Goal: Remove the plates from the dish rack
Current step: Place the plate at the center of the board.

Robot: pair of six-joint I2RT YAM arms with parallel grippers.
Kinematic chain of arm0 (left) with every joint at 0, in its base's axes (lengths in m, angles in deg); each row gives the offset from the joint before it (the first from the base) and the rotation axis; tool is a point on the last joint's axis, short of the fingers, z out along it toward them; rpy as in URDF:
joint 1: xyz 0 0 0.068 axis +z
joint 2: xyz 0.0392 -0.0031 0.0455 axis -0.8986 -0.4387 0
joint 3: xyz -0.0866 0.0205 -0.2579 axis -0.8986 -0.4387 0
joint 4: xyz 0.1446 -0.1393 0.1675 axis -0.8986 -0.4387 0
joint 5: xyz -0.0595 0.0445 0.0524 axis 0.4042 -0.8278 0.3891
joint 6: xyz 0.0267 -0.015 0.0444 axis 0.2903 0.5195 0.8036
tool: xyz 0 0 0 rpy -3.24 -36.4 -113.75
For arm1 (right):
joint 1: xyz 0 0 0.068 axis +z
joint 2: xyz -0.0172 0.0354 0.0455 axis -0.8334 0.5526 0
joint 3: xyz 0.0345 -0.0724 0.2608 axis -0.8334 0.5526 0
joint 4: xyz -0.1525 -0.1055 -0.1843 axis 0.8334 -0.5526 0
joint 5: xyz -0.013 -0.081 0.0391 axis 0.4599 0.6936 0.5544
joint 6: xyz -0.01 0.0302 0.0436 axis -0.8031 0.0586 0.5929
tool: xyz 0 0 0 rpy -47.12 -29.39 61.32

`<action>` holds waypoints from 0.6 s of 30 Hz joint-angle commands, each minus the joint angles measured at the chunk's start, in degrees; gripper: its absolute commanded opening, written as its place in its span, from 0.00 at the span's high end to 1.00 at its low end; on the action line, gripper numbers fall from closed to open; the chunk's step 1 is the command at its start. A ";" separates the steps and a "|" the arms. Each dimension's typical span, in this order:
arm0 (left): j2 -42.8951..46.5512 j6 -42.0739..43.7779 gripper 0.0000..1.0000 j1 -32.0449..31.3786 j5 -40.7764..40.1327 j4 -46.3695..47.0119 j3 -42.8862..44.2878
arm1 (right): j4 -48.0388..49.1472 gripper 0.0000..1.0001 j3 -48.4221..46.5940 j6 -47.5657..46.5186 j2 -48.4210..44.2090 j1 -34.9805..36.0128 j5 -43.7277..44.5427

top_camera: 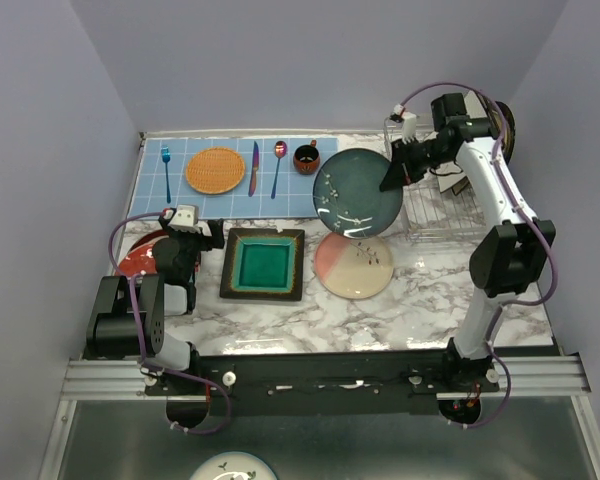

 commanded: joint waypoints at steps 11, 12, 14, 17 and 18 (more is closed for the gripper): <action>-0.06 0.89 0.01 -0.43 -1.48 1.04 0.19 | -2.32 0.99 1.71 -4.79 2.06 3.69 2.78; -0.06 0.89 0.01 -0.43 -1.48 1.13 0.10 | -2.93 0.99 1.71 -5.32 2.32 3.95 2.08; 0.02 0.89 0.01 -0.35 -1.40 1.22 0.10 | -3.47 0.99 1.54 -5.85 2.58 5.00 1.63; 0.03 0.89 0.02 -0.43 -1.48 1.31 0.02 | -3.73 0.99 0.93 -5.94 3.63 6.24 1.72; 0.20 0.89 0.02 -0.43 -0.27 1.39 0.02 | -3.21 0.99 0.49 -5.50 4.07 6.41 1.54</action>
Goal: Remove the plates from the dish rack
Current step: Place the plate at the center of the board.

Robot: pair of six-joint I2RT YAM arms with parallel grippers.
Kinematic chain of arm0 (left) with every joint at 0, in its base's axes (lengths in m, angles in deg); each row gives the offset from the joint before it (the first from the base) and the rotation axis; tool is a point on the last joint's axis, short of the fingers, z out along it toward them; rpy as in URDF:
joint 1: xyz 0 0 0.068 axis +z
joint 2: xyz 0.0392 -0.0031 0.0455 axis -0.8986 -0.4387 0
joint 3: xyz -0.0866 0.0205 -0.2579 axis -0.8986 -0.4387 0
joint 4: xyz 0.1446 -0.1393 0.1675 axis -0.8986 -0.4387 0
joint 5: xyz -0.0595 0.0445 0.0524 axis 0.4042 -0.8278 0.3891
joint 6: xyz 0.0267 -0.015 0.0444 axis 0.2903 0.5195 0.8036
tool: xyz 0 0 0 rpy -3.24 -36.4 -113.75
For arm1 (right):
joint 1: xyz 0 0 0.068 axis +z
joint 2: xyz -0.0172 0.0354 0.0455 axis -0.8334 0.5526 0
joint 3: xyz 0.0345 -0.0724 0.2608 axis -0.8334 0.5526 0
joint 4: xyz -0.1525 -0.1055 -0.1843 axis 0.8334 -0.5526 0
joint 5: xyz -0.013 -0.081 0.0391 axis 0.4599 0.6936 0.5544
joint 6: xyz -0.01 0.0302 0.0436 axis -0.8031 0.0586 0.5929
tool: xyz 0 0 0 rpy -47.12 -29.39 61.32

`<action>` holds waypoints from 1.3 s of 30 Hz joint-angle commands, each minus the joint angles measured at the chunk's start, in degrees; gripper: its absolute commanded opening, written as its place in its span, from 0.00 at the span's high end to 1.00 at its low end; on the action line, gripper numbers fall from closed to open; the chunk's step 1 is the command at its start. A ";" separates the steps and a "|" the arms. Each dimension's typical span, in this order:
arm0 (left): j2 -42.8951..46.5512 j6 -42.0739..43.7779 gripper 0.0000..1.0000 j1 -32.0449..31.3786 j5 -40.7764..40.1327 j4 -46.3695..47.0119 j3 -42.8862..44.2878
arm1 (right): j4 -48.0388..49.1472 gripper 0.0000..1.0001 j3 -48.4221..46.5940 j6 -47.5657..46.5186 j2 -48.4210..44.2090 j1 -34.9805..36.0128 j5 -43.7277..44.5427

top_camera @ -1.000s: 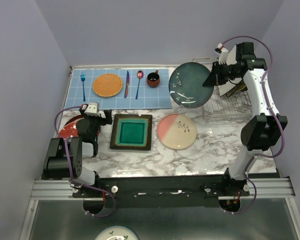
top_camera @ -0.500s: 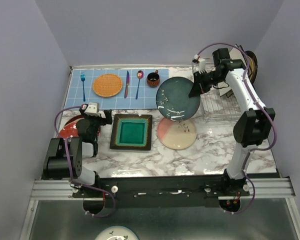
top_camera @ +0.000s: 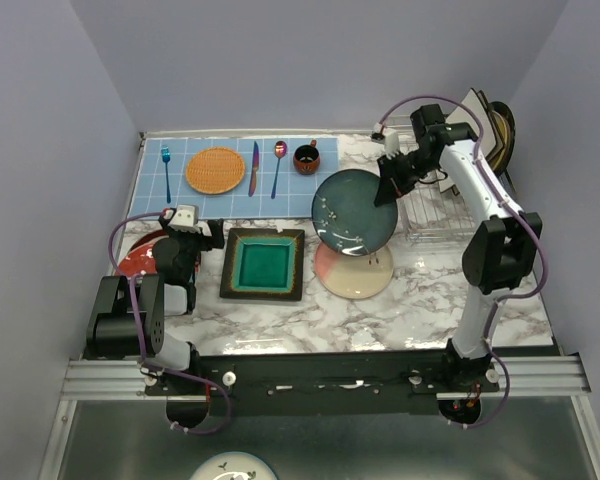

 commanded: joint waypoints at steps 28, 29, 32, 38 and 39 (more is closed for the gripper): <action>17.16 2.56 0.01 2.02 2.28 -29.42 12.39 | 2.39 0.99 -8.35 3.90 7.39 9.96 -2.40; 17.25 5.87 0.01 2.20 3.95 -35.37 13.80 | 2.38 0.99 -8.88 4.07 7.74 10.32 -2.32; 17.69 9.06 0.03 4.13 10.27 -44.45 18.20 | 2.73 0.99 -11.26 5.13 9.23 11.20 -1.87; 18.57 11.26 0.05 12.04 21.54 -53.61 24.09 | 3.87 0.99 -15.47 6.97 12.22 13.22 -5.64; 18.83 11.78 0.05 12.48 21.72 -54.32 24.97 | 4.23 0.99 -16.87 7.58 13.35 13.31 -9.05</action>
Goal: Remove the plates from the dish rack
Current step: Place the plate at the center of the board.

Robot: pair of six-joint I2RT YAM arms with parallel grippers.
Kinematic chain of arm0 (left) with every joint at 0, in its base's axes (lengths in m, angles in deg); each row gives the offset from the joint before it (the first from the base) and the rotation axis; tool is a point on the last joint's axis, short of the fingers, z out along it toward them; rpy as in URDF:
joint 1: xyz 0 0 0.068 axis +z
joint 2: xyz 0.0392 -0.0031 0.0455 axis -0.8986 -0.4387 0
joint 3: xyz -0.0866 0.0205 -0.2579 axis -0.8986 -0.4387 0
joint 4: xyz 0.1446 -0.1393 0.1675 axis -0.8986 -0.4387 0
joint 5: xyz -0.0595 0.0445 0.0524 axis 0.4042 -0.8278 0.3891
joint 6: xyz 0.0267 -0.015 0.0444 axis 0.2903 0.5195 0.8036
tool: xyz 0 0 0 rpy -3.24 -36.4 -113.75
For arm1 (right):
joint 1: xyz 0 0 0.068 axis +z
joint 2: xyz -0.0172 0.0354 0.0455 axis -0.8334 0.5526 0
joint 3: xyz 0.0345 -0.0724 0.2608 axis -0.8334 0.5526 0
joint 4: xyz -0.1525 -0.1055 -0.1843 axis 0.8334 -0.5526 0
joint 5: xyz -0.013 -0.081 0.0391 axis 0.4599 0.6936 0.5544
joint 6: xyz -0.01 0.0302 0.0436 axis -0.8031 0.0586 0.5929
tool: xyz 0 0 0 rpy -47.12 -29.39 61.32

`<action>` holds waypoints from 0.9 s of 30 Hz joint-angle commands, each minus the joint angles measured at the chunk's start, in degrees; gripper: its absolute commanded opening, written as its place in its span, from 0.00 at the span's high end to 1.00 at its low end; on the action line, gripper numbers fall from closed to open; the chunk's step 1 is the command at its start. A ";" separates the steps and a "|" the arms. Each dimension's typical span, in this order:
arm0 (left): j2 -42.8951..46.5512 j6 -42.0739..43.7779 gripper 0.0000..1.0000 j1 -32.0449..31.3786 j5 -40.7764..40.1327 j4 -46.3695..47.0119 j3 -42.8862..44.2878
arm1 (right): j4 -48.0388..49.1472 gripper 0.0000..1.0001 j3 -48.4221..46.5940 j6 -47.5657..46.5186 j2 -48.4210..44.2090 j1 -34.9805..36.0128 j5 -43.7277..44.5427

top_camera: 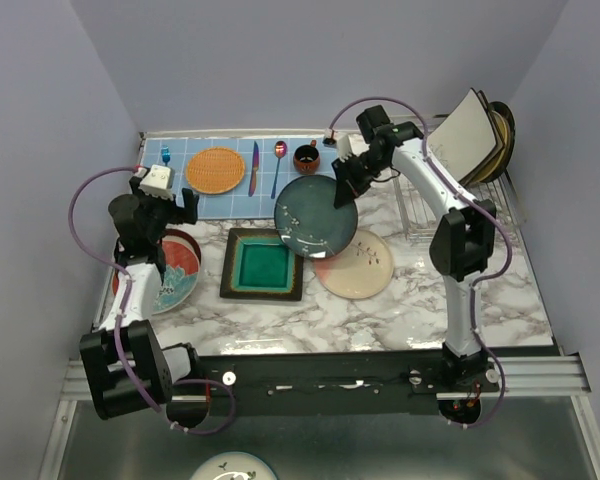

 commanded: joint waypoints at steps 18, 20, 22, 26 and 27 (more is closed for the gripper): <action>-1.59 13.96 0.05 4.91 16.80 -23.78 9.06 | 12.89 0.99 -6.12 12.97 7.21 6.28 -26.50; -3.17 15.54 0.07 5.43 22.15 -28.25 10.47 | 13.68 0.99 -5.06 12.71 6.68 6.46 -25.89; -4.14 16.51 0.08 5.96 24.98 -30.82 12.41 | 14.56 0.99 -2.96 11.84 5.28 6.46 -23.96; -6.69 18.78 0.09 7.45 30.08 -36.95 16.10 | 15.36 0.99 1.00 9.82 2.64 6.46 -19.30; -7.04 18.80 0.10 7.63 30.09 -37.85 17.50 | 15.01 0.99 1.35 9.37 2.29 6.54 -18.51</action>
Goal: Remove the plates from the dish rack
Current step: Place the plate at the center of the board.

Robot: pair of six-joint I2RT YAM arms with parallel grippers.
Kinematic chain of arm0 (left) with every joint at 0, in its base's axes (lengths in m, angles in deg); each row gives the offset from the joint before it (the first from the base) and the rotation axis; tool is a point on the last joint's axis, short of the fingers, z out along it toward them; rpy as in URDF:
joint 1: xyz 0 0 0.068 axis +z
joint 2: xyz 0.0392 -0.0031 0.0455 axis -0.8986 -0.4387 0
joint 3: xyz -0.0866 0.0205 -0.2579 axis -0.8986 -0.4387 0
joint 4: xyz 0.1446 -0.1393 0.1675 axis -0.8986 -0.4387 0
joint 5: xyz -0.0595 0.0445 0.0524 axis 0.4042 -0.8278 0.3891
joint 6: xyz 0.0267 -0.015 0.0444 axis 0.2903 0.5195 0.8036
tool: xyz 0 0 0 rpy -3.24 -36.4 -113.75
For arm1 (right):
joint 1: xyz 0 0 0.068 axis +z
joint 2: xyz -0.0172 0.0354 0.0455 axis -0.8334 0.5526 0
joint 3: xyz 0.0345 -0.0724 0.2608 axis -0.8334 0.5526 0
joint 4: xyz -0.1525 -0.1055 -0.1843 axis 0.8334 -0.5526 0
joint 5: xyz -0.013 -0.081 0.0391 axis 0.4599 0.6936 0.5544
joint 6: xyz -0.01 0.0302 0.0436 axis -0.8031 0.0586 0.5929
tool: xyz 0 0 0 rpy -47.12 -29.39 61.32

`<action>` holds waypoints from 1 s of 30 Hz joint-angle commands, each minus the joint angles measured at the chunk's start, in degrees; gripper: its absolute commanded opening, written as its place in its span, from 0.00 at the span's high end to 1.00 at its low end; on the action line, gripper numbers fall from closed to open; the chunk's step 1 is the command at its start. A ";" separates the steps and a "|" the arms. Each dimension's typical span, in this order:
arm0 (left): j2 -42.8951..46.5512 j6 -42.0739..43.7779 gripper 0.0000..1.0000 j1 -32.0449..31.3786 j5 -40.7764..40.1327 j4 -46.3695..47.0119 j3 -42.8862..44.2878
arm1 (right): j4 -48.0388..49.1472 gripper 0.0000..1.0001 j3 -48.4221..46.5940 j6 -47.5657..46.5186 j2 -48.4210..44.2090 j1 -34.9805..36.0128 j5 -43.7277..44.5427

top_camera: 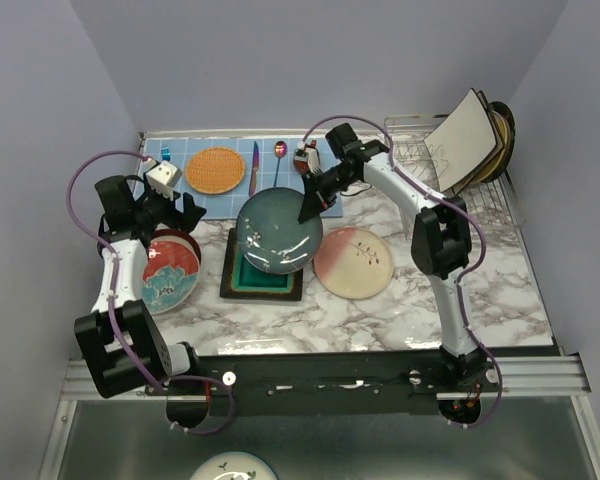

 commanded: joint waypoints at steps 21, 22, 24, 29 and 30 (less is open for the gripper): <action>6.81 6.35 0.10 1.47 -10.17 -2.75 -4.45 | 1.86 0.99 -1.72 3.07 -2.44 -0.15 0.74; 6.98 5.92 0.10 1.38 -10.44 -2.14 -4.72 | 2.13 0.99 -1.46 3.77 -2.44 -0.15 0.39; 7.69 5.13 0.10 1.38 -11.31 -0.73 -5.51 | 2.31 0.99 -1.55 4.13 -2.36 -0.23 -0.49; 8.39 3.10 0.10 1.38 -12.20 1.56 -6.39 | 3.88 0.99 1.43 5.62 -3.05 -0.15 -1.99; 8.31 2.75 0.10 1.38 -12.11 2.78 -6.48 | 3.63 0.99 1.62 5.28 -3.15 -0.15 -1.64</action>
